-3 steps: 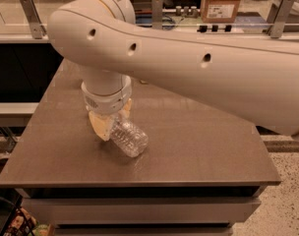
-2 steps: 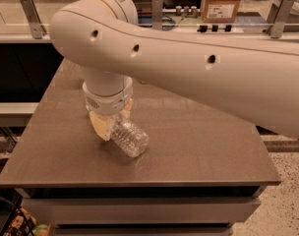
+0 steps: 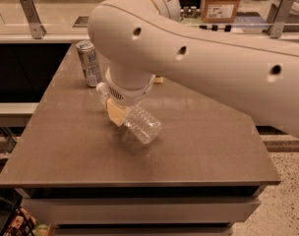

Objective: Place water bottle upright

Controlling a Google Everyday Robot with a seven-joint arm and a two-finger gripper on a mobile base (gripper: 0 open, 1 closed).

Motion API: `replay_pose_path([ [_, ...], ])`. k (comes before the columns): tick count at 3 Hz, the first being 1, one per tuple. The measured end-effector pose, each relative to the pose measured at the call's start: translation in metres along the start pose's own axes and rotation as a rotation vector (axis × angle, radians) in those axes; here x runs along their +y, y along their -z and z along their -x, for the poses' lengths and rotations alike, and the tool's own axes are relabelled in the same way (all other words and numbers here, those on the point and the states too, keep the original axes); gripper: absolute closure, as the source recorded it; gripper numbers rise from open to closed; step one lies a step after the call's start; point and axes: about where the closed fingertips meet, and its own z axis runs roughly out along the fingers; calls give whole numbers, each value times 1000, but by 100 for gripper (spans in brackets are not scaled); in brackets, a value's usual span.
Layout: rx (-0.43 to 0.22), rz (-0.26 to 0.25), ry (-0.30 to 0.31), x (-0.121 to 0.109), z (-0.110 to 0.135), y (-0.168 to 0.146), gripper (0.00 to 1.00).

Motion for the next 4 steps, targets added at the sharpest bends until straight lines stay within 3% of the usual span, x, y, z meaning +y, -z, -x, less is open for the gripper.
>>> replay_pose_path([
  [1,-121,-5,-1,-26,4,10,100],
  [2,-266,30,2,-42,9,20,100],
  [4,-567,141,-15,-44,14,35,100],
])
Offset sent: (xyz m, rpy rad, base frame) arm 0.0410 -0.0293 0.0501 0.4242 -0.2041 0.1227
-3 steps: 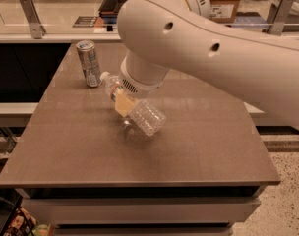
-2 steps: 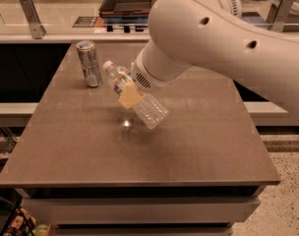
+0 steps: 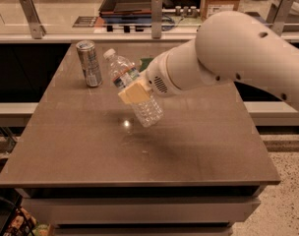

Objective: Place water bottle upright

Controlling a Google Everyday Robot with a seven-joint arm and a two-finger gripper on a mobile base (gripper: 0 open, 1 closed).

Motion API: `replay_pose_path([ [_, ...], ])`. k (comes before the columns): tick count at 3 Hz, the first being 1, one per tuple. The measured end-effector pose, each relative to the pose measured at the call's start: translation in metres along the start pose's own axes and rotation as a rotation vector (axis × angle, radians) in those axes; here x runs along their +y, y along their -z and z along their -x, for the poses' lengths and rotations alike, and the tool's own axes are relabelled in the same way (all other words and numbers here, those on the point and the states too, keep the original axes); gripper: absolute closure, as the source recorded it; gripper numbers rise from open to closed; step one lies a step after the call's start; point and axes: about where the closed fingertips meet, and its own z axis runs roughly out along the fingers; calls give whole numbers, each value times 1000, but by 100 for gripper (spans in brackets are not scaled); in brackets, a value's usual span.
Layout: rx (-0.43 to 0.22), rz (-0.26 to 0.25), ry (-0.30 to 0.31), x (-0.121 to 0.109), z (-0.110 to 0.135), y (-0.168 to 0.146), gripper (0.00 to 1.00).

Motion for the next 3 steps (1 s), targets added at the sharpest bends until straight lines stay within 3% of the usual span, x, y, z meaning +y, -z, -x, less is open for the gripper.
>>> replay_pose_path([
  [1,-141,55,-10,15,11,7,100],
  [3,-337,87,86,44,38,20,100],
])
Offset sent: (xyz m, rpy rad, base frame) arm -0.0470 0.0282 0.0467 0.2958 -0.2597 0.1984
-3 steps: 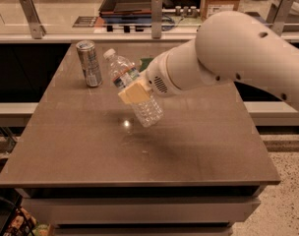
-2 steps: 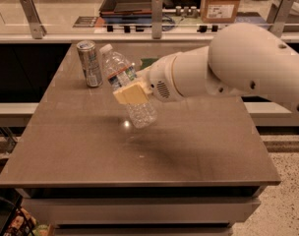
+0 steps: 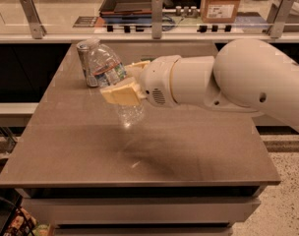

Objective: Place water bottle upright

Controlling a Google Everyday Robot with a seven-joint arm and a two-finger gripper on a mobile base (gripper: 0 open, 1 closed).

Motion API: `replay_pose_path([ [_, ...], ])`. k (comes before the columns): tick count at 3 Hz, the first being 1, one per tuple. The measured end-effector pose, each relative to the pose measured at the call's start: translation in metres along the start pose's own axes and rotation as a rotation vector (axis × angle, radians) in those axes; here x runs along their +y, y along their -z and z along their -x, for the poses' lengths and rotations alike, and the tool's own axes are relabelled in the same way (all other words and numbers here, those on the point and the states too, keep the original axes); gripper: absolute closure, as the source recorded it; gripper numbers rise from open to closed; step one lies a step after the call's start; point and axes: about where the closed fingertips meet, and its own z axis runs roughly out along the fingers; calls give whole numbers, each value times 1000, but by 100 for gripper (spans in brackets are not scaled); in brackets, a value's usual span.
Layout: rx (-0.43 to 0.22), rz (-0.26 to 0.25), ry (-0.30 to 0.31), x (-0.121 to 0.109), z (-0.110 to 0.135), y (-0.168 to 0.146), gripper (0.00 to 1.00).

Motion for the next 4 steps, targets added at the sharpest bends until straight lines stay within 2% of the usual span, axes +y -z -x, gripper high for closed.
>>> replay_pose_path([
  [1,-51,8,16,1,5,-13,100],
  [3,-114,25,-14,-1,1,-44,100],
  [4,-171,24,-37,-3,-4,-52,100],
])
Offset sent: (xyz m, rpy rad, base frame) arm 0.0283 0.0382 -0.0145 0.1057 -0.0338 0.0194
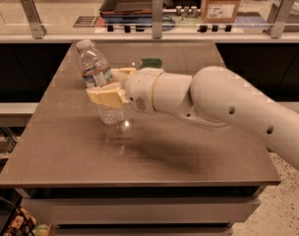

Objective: Place water bottle upright

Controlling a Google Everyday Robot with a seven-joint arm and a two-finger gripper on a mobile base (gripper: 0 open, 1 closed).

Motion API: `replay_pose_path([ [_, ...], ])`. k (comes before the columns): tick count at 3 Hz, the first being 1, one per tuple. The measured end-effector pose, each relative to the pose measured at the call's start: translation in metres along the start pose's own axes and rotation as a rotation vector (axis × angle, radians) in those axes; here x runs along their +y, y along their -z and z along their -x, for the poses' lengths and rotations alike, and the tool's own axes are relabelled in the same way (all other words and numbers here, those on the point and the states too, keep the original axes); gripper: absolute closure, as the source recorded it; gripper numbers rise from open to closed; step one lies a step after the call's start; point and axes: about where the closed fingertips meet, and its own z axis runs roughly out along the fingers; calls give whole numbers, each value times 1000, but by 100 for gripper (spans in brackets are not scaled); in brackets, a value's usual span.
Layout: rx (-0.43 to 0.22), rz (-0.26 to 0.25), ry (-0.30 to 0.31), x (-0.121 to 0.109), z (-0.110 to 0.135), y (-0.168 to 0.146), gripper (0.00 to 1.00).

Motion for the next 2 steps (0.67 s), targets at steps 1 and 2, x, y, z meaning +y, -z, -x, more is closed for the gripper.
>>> replay_pose_path([
  [1,-67,-9,-18,-1,-8,-2,100],
  [2,-127,-27,-36,-1,-17,0,100],
])
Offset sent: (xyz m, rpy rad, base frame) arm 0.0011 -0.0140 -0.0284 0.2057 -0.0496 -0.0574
